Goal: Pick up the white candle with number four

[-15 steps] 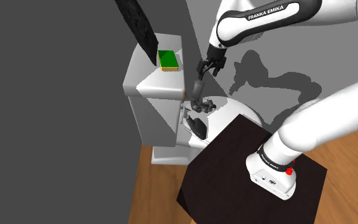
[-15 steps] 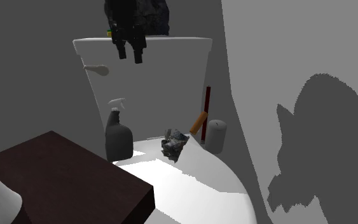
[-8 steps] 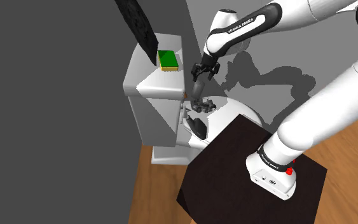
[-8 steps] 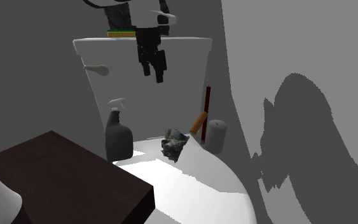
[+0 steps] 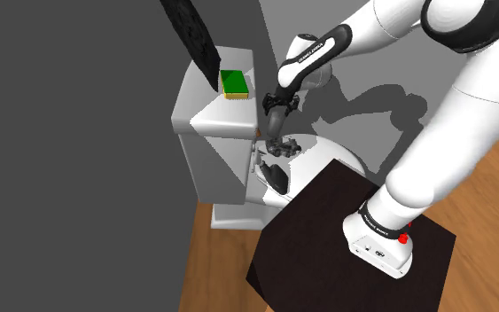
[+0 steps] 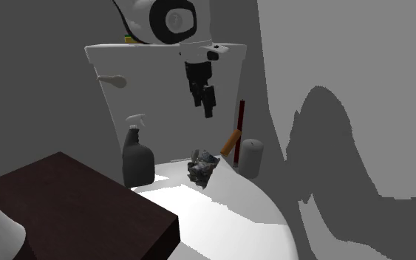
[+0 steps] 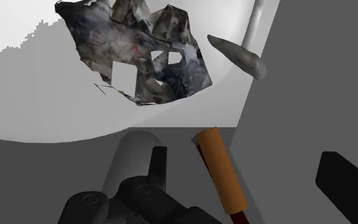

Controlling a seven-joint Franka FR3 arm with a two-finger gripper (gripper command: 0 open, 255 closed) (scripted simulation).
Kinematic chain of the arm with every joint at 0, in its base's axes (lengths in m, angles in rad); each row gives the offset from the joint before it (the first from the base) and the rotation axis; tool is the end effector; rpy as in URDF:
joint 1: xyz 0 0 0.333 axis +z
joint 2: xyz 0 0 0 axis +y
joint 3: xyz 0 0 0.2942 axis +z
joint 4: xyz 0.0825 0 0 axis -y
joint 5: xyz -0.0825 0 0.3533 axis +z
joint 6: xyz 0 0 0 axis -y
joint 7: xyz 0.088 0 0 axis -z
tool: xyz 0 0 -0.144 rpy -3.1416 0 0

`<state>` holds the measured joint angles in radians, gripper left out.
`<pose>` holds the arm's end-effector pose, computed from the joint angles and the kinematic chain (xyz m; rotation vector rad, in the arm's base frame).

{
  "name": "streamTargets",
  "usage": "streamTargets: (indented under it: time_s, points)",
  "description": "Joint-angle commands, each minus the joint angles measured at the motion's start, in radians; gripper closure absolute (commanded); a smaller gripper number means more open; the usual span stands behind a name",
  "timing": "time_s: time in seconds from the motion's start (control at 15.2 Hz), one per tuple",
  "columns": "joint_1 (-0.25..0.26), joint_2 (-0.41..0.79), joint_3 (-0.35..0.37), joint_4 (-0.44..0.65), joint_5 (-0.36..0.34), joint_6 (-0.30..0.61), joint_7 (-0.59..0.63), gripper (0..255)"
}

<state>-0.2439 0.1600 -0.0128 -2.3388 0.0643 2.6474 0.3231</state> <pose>0.4974 -0.1313 0.2476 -2.9415 0.9647 -0.2286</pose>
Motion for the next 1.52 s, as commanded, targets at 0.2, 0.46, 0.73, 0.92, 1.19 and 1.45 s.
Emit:
streamTargets:
  time_s: [0.2,0.46,0.73,0.92,1.19,1.45]
  points:
    - [-0.028,0.166,-0.03,0.096,0.028,0.104,0.054,0]
    - [-0.053,0.3,-0.046,0.19,0.062,0.167,0.091,0]
    - [-0.084,0.431,-0.058,0.296,0.1,0.216,0.126,0]
    - [-0.096,0.48,-0.057,0.331,0.112,0.235,0.135,0]
    - [-0.104,0.529,-0.047,0.349,0.118,0.268,0.129,0]
    - [-0.109,0.562,-0.04,0.362,0.121,0.288,0.125,0]
